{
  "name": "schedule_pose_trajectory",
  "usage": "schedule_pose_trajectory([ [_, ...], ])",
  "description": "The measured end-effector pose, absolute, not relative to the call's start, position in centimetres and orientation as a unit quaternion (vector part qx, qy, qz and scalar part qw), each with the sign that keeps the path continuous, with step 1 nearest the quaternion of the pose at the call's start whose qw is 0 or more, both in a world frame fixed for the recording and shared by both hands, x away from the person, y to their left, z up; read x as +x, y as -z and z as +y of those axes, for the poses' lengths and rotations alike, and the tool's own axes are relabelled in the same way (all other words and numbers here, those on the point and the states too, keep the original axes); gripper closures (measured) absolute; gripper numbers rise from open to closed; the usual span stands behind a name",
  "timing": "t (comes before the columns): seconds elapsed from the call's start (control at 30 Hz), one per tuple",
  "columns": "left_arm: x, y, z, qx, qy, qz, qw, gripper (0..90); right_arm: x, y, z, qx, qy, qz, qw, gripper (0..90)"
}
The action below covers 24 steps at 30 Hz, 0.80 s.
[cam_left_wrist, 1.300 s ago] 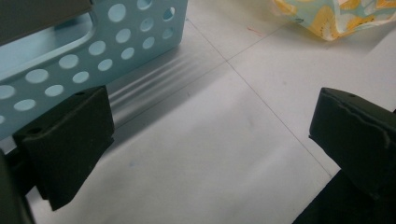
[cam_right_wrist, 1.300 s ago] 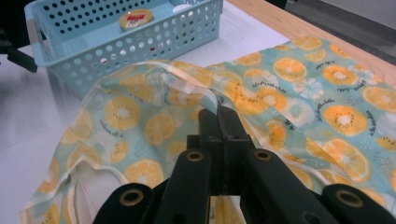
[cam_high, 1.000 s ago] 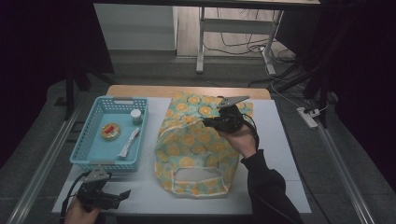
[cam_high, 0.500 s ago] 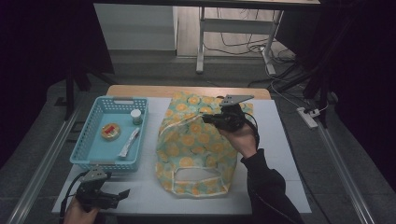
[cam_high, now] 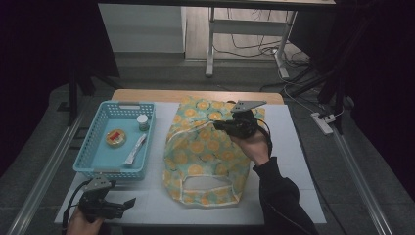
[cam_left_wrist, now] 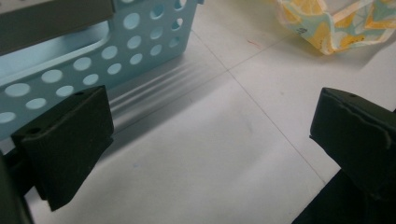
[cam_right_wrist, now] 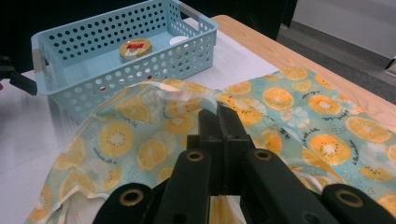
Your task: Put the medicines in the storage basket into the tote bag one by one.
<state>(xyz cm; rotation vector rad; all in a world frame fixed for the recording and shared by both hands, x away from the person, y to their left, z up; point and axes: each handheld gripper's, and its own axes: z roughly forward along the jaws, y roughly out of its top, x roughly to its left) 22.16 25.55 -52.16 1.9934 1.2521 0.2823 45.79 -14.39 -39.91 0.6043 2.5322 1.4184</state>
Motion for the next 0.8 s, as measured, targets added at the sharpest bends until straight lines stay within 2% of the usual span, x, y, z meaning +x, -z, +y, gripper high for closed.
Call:
schedule_pose_trajectory([
  [0.8, 22.03, 51.82, 26.34, 0.760, -0.119, 0.507, 0.389, 0.0, 45.93, 40.22, -14.60, 0.200, -0.478, 0.851, 0.090, 90.0],
])
